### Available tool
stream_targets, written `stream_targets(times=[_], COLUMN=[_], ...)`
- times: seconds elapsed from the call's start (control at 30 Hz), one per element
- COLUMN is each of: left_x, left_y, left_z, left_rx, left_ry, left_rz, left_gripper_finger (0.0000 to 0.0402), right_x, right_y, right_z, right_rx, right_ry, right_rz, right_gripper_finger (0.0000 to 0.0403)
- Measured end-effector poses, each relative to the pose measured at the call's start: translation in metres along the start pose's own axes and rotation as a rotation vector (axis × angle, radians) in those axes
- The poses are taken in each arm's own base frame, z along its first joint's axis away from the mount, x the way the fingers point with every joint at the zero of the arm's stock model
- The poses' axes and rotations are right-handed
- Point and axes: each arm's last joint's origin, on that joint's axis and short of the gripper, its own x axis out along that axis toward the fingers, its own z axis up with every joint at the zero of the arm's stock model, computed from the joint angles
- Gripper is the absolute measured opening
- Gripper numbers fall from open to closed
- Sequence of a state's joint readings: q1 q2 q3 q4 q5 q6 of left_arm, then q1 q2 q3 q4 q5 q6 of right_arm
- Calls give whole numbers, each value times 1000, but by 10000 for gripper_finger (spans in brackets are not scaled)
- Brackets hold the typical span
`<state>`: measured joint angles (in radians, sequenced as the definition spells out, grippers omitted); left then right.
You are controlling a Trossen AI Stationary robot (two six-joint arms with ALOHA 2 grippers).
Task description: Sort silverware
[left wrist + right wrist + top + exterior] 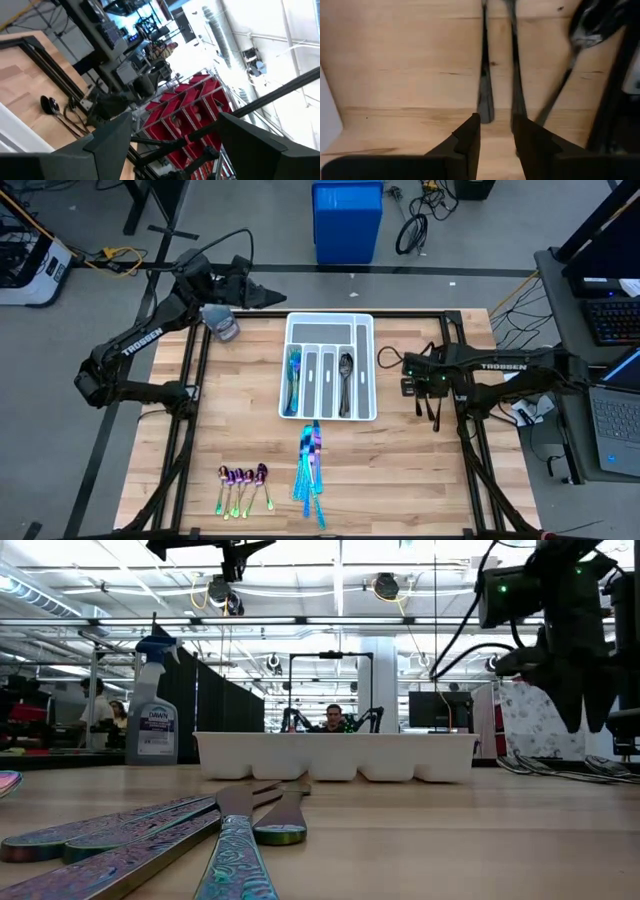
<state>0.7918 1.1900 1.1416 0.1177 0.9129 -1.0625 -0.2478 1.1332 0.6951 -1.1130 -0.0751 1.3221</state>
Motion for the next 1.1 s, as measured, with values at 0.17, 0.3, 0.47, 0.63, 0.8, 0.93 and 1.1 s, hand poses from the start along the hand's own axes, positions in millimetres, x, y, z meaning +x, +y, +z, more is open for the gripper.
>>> stream_targets(times=[0.17, 0.3, 0.47, 0.63, 0.8, 0.93, 1.1], left_x=[0, 0, 0, 0, 1, 3, 9], left_y=[1, 1, 5, 7, 7, 6, 4], left_z=[1, 0, -1, -2, -3, -4, -9], left_rx=[20, 13, -9, -10, -7, -7, -9], left_ry=[-24, -24, -12, -12, -35, -35, -22], left_rz=[15, 22, 46, 69, 83, 84, 76], left_gripper_finger=[278, 278, 278, 278, 278, 278, 278], right_x=[26, 46, 50, 51, 54, 56, 44], right_y=[-8, -16, -18, -20, -20, -21, -17], right_z=[6, 12, 17, 23, 28, 32, 33], right_rx=[53, 119, 117, 81, 52, 46, 35], right_ry=[-28, -10, -13, -36, -26, -25, -62], right_rz=[3, 41, 62, 47, 21, 12, 46], right_gripper_finger=[116, 123, 128, 128, 128, 128, 128])
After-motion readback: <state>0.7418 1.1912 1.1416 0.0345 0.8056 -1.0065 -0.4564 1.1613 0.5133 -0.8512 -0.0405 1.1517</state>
